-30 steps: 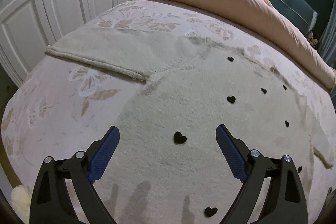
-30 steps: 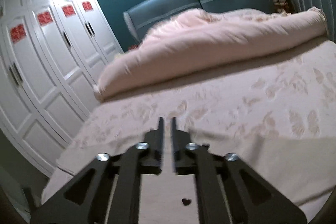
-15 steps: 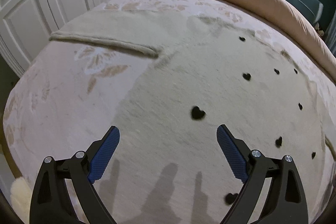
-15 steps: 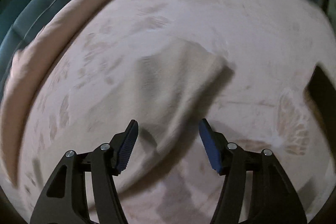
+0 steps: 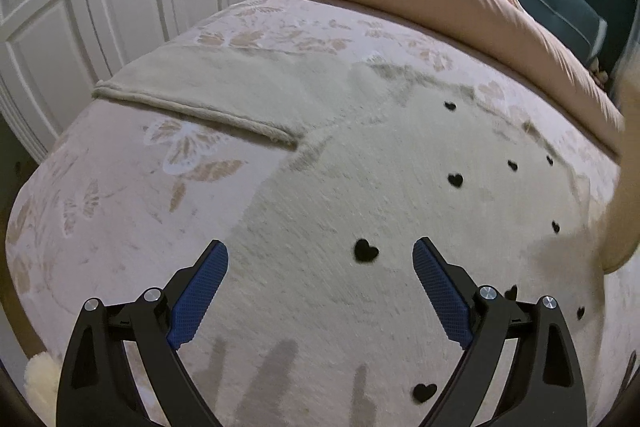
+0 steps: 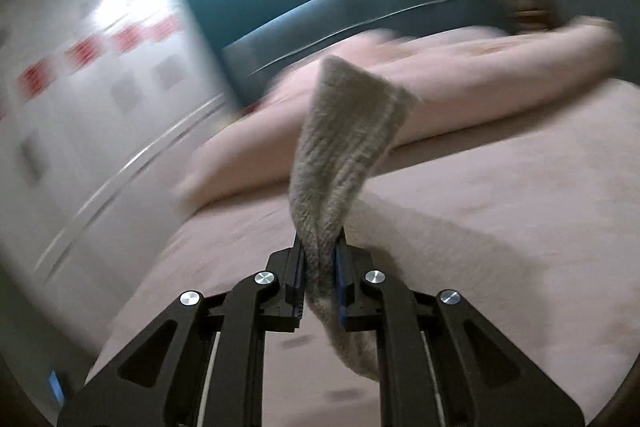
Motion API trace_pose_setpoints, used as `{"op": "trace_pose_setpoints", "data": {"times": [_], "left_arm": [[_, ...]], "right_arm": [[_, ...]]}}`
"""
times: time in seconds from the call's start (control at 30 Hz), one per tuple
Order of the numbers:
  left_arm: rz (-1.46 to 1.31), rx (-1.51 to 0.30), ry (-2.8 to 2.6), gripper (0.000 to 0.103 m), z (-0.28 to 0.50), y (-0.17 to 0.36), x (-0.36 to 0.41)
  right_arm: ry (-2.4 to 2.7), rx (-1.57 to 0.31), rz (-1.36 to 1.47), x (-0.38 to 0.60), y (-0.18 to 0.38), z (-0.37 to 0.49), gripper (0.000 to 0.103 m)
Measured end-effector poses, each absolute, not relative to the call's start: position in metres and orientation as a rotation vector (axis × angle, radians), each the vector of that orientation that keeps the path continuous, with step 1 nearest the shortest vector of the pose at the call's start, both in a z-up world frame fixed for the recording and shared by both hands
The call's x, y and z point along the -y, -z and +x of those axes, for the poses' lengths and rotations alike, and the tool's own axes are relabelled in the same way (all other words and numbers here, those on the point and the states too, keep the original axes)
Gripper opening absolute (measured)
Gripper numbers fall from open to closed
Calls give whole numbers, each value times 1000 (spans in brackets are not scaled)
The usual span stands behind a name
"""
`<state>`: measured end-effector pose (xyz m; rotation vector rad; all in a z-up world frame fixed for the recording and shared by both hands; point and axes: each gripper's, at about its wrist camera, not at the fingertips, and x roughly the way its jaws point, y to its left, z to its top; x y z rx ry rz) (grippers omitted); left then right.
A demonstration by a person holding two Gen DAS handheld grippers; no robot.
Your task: Fold small clothes
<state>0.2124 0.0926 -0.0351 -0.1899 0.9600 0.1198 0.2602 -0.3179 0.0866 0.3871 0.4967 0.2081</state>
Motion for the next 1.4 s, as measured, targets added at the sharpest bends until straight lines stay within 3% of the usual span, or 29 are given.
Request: {"op": "trace_pose_setpoints", "data": {"times": [0.13,0.23,0.3,0.37,0.4,0.57,0.67,0.7,0.73,0.77,0.8,0.83,0.87,0.9,1.03,1.1,1.17,1.23,1.3,1.4], "left_arm": [[-238,-967,-96,91,219,32,-101],[-308,-1002,-35,91,237,35,-107],[-388,-1004,19,91,255,38,-110],[-438,-1020,40,91,269,45,-109],[-472,-1035,75,92,283,53,-106],[-550,-1135,73,92,316,97,-88],[-615,-1095,17,91,318,101,-88],[-627,-1089,8,85,320,100,-86],[-636,-1077,13,67,322,98,-85],[-644,-1064,41,54,327,95,-82],[-646,-1066,83,22,333,94,-80],[-643,-1065,135,5,341,91,-76],[-628,-1056,158,5,349,85,-73],[-589,-1014,170,5,357,70,-67],[-469,-728,254,4,361,-16,-52],[-454,-651,270,5,356,-34,-51],[-412,-722,249,6,364,-5,-44],[-384,-909,200,6,375,57,-38],[-383,-1044,150,5,373,108,-39],[-377,-981,147,8,362,115,-39]], "right_arm": [[-380,-734,248,172,-6,302,25],[-324,-852,152,132,46,302,26],[-304,-868,213,145,54,289,30],[-259,-841,305,173,49,259,50],[-210,-816,341,195,46,243,53],[0,-806,547,289,58,196,59],[64,-812,656,328,78,184,59],[75,-812,684,334,82,190,59],[83,-813,711,340,85,189,59],[89,-813,732,345,90,189,57],[91,-808,768,349,94,203,50],[88,-818,786,356,96,210,28],[88,-832,788,358,93,222,6],[81,-820,789,363,86,222,6],[-9,-432,695,364,-1,201,5],[0,-340,697,371,0,190,5],[92,-475,688,380,39,207,5],[212,-752,698,386,104,232,5],[190,-740,743,384,121,226,5],[184,-766,743,379,112,224,7]]}}
